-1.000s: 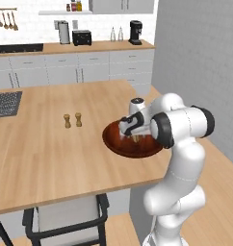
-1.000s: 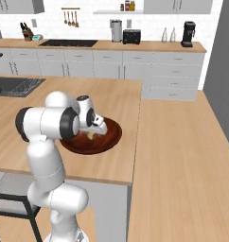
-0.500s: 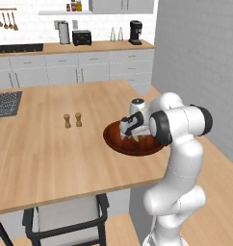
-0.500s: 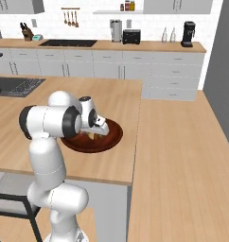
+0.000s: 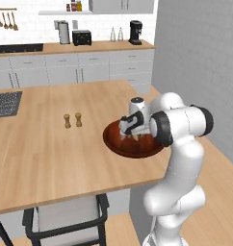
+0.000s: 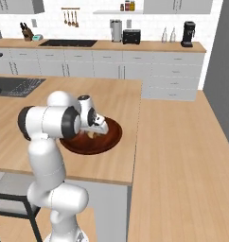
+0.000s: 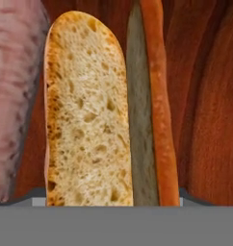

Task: Place one bun and one sausage from the bowl on each plate.

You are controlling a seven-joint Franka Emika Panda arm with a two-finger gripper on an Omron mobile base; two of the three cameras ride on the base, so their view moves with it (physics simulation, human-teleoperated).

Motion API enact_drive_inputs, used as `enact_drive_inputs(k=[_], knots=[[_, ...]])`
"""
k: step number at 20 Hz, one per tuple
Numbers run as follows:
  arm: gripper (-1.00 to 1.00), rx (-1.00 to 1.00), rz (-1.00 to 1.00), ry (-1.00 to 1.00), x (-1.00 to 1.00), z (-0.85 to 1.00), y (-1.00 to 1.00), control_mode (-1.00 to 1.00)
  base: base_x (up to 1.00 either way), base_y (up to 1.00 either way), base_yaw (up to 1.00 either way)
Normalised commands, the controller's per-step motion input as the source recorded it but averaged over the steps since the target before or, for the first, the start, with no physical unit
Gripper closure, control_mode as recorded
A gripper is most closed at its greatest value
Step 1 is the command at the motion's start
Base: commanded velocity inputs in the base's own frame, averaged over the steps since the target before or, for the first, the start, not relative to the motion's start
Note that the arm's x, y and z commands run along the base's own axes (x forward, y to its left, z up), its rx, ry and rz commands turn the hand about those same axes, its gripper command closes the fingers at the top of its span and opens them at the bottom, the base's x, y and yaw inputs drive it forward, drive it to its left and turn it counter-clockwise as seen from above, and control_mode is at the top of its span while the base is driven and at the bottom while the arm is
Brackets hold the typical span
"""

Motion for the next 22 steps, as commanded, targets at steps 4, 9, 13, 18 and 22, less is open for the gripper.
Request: enact_drive_inputs(k=[4, 9, 13, 18, 22], knots=[[1.00, 0.00, -0.01, -0.01, -0.69, 0.99, 0.22, -1.00, 0.00, 0.00, 0.00], [1.00, 0.03, 0.00, 0.00, -1.00, 1.00, 0.19, -1.00, 0.00, 0.00, 0.00], [1.00, 0.11, 0.00, 0.03, -1.00, 1.00, 0.14, -1.00, 0.00, 0.00, 0.00], [1.00, 0.13, 0.00, 0.03, -1.00, 0.85, 0.12, -1.00, 0.00, 0.00, 0.00], [1.00, -0.02, 0.04, 0.01, -0.84, 0.07, 0.03, -1.00, 0.00, 0.00, 0.00]])
